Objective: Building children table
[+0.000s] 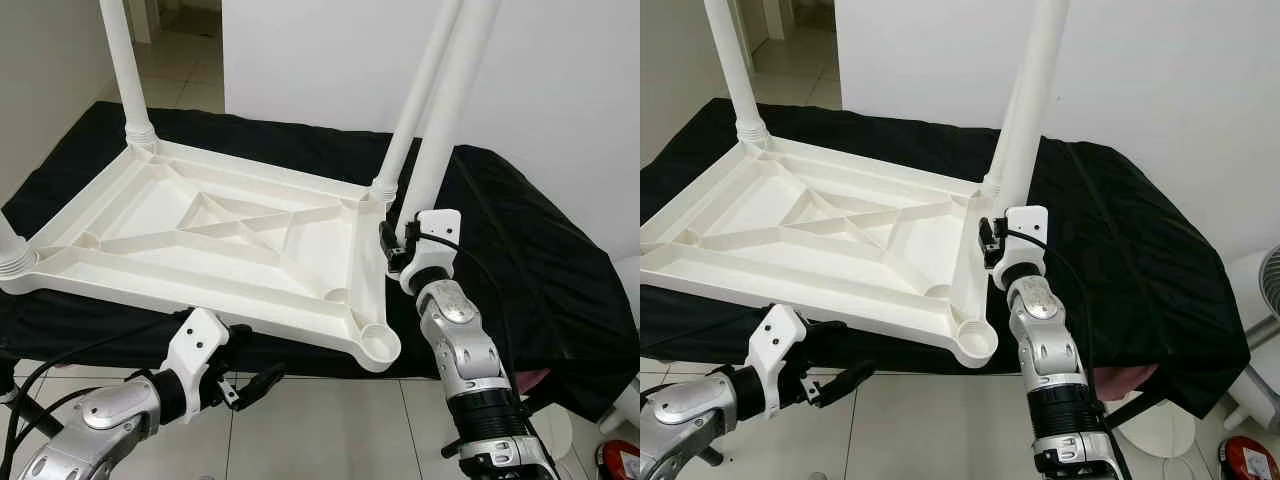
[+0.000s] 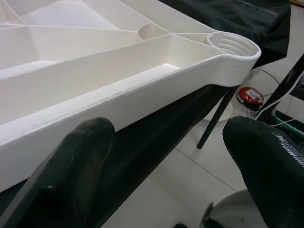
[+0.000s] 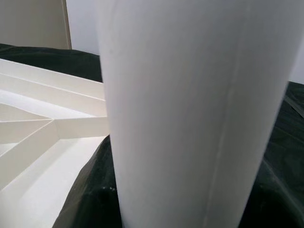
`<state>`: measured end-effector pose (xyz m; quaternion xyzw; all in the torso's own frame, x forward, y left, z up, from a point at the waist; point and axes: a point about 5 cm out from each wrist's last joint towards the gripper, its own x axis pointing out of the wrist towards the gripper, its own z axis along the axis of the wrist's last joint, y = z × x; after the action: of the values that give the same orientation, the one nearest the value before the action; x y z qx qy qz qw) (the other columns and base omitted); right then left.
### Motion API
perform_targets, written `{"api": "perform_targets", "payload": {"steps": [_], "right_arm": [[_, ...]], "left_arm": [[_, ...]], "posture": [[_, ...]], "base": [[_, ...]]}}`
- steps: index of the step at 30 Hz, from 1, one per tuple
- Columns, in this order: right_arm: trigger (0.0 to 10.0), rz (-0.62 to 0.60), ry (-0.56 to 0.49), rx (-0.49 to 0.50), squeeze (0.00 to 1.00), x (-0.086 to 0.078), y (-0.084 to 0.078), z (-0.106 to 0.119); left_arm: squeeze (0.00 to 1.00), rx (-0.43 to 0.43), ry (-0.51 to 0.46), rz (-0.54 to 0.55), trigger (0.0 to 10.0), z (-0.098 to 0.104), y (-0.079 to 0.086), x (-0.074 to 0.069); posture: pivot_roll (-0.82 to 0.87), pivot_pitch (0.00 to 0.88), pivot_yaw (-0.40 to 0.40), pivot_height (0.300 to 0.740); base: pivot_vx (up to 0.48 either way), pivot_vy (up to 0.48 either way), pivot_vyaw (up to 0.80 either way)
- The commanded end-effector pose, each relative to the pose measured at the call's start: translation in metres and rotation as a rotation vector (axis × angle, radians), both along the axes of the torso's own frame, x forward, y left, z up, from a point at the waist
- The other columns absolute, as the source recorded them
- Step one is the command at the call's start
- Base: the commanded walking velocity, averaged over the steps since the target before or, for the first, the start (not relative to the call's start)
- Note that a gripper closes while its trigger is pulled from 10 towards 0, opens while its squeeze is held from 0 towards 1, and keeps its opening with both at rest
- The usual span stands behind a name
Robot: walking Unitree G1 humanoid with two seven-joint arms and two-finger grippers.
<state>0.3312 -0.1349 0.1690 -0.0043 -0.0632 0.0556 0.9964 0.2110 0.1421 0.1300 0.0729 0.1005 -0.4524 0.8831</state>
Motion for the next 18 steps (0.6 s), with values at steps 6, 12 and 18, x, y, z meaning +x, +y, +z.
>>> {"api": "perform_targets", "payload": {"steps": [6,12,18], "right_arm": [[10.0,-0.015,-0.023,-0.01,0.0,0.0,-0.002,0.006],[10.0,-0.03,-0.028,-0.007,0.0,-0.001,-0.004,0.008],[10.0,-0.043,-0.03,-0.007,0.0,-0.002,-0.005,0.009]], "left_arm": [[0.0,-0.039,0.024,-0.263,10.0,0.002,-0.022,-0.006],[0.0,-0.08,0.0,-0.299,10.0,0.003,-0.049,-0.003],[0.0,-0.079,-0.055,-0.29,10.0,0.005,-0.063,0.007]], "posture": [[0.03,0.0,-0.115,0.74],[0.01,0.0,-0.11,0.74],[-0.01,0.0,-0.104,0.74]], "base": [[0.0,0.0,0.0],[0.0,0.0,0.0],[0.0,0.0,0.0]]}}
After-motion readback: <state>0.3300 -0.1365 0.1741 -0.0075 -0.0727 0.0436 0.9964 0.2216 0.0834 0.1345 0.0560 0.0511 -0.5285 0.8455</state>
